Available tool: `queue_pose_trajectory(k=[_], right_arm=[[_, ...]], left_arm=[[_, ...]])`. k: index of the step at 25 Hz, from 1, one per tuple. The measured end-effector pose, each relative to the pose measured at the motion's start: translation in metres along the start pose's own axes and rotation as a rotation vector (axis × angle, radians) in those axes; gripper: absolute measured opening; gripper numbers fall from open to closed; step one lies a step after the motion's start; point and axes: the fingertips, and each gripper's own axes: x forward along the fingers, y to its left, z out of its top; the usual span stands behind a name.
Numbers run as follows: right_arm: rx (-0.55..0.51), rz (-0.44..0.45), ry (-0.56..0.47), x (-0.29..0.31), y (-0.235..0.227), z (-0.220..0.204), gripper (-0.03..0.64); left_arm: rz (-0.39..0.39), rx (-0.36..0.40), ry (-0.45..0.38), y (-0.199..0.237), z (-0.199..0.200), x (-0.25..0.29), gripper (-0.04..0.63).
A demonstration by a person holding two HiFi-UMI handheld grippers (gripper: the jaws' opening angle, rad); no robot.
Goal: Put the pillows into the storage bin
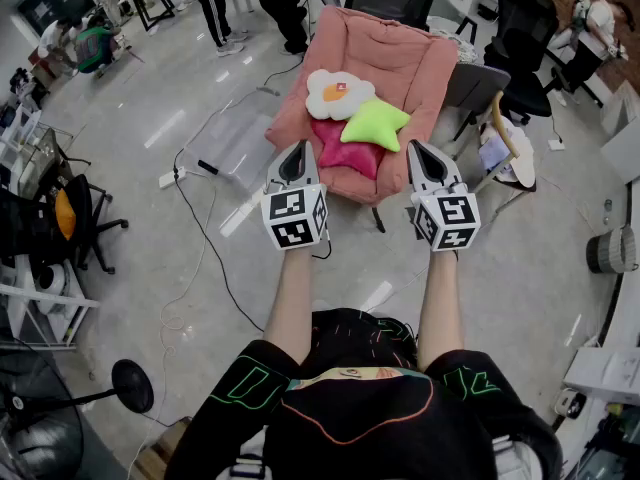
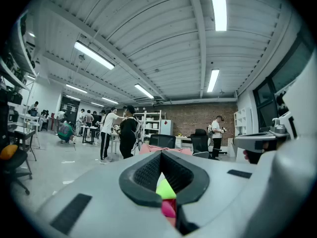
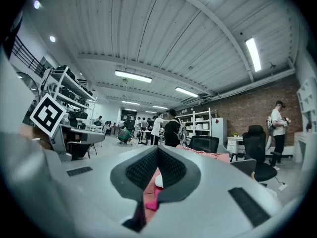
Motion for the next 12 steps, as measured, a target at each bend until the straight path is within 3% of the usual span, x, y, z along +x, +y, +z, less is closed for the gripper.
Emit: queue_pose_trajectory(k=[5, 12], right_arm=[[0.029, -0.048, 0.006, 0.005, -0.011, -0.003, -0.005], [0.055, -0.036, 0.022, 0.036, -0.015, -0.01, -0.005]], left_arm=[[-0.011, 0.001, 0.001, 0.001, -0.001, 0.005, -0.003], [-0.001, -0.045, 0.028, 0.029, -0.013, 0.034, -0.003]])
